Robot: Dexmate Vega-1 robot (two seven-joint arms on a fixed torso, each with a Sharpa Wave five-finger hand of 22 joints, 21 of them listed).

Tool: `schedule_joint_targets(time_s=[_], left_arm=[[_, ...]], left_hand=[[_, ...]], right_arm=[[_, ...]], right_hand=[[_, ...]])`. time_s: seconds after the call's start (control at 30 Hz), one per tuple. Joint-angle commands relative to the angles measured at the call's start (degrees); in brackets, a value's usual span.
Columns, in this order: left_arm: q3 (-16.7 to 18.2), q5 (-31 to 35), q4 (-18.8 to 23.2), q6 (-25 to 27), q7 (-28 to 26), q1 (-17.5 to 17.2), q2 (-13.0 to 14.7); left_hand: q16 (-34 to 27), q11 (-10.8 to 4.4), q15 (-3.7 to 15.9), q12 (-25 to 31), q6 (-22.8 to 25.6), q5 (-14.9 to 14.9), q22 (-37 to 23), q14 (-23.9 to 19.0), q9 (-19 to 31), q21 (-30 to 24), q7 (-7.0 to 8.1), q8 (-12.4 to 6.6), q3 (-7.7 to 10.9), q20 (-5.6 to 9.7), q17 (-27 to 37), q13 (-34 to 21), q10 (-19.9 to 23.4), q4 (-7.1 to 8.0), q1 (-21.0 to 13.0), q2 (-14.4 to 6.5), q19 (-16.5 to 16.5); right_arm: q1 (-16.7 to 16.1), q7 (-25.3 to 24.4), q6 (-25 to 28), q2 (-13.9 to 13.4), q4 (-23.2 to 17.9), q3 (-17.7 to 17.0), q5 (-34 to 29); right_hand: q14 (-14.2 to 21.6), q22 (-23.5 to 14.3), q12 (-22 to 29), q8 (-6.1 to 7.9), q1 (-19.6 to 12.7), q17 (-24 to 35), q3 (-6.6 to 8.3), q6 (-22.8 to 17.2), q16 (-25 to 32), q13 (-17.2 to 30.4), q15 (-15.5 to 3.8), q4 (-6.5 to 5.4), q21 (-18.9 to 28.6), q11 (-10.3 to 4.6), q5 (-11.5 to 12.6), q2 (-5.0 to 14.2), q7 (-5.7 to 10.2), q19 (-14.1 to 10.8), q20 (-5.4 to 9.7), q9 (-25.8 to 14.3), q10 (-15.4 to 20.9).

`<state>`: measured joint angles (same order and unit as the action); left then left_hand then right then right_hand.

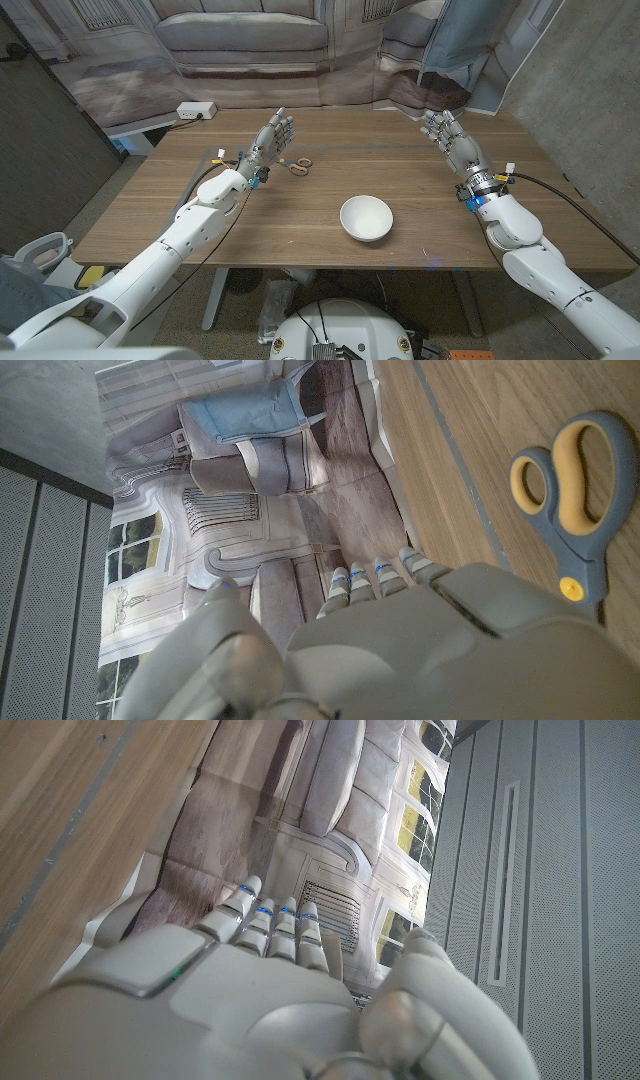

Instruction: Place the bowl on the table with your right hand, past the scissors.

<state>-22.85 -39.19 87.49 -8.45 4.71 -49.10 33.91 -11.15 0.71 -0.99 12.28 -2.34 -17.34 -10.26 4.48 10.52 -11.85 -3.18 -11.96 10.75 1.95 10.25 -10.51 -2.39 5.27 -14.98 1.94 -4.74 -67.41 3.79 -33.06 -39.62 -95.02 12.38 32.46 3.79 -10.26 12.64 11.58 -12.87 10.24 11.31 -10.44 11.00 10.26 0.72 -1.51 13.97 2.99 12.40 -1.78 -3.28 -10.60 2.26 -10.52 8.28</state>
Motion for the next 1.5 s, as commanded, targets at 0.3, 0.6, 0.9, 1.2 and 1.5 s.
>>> schedule_joint_targets(time_s=[0.3,0.6,0.9,1.2,1.5], left_arm=[[0.02,-0.01,0.68,-0.39,-0.41,-0.97,-0.14],[-0.16,0.52,1.82,0.19,-0.91,-0.94,0.28],[-0.21,0.8,2.41,0.25,-1.28,-0.99,0.35],[-0.45,1.08,2.93,1.07,-2.07,-0.85,0.3],[-0.46,0.9,2.78,1.05,-2.16,-1.2,0.19]], left_hand=[[0.15,0.07,-0.16,-0.09,0.16,0.15,-0.1,-0.04,0.19,0.04,-0.27,0.14,-0.2,1.14,0.27,-0.25,-0.08,-0.06,-0.47,-0.15,-0.04],[0.16,0.09,-0.11,-0.08,0.16,0.21,-0.1,-0.07,0.19,0.07,-0.26,0.19,-0.28,1.09,0.27,-0.25,0.09,-0.07,-0.53,-0.2,-0.06],[0.13,0.25,-0.16,-0.13,0.33,0.28,-0.1,-0.23,0.19,0.04,-0.34,0.18,-0.37,1.24,0.27,-0.25,0.15,-0.09,-0.61,-0.26,0.08],[0.12,0.22,-0.17,-0.15,0.37,0.32,-0.1,-0.34,0.2,0.02,-0.34,0.21,-0.44,1.27,0.27,-0.26,0.22,-0.11,-0.68,-0.31,0.2],[0.15,0.24,-0.16,-0.21,0.43,0.37,-0.1,-0.34,0.2,0.05,-0.35,0.23,-0.5,1.22,0.28,-0.26,0.18,-0.13,-0.74,-0.34,0.2]], right_arm=[[-2.7,1.03,-2.76,-0.91,-2.0,-0.94,-1.08],[-4.13,0.62,-3.4,-1.22,-2.87,-1.79,-1.59],[-5.04,0.55,-4.78,-1.35,-3.27,-2.31,-3.15],[-5.42,2.43,-7.27,-1.12,-2.32,-2.31,-2.21],[-6.31,2.57,-8.49,-1.24,-2.63,-2.62,-3.27]], right_hand=[[0.47,-0.25,-0.09,-0.06,-0.72,0.27,-0.08,-0.37,-0.01,0.09,-0.07,0.41,-0.25,-0.26,-0.03,0.32,0.39,-0.74,1.54,-0.28,0.59],[0.66,-0.25,-0.07,0.0,-0.83,0.27,-0.1,-0.64,0.0,0.1,-0.15,0.51,-0.33,-0.1,-0.05,0.37,0.48,-0.9,1.56,-0.27,0.82],[0.77,-0.25,-0.07,-0.01,-0.95,0.26,-0.08,-0.74,-0.01,0.1,-0.13,0.61,-0.33,-0.21,-0.07,0.47,0.53,-1.21,1.67,-0.27,0.98],[1.2,-0.25,0.41,0.01,-1.24,0.24,-0.06,-1.01,0.04,0.15,-0.4,0.84,-0.39,-0.19,-0.1,0.61,0.62,-1.68,1.67,-0.27,2.5],[1.9,-0.25,0.36,-0.09,-1.43,0.24,-0.08,-0.95,0.18,0.18,-0.32,1.02,-0.44,-0.39,-0.13,0.67,0.99,-2.1,1.67,-0.28,2.67]])
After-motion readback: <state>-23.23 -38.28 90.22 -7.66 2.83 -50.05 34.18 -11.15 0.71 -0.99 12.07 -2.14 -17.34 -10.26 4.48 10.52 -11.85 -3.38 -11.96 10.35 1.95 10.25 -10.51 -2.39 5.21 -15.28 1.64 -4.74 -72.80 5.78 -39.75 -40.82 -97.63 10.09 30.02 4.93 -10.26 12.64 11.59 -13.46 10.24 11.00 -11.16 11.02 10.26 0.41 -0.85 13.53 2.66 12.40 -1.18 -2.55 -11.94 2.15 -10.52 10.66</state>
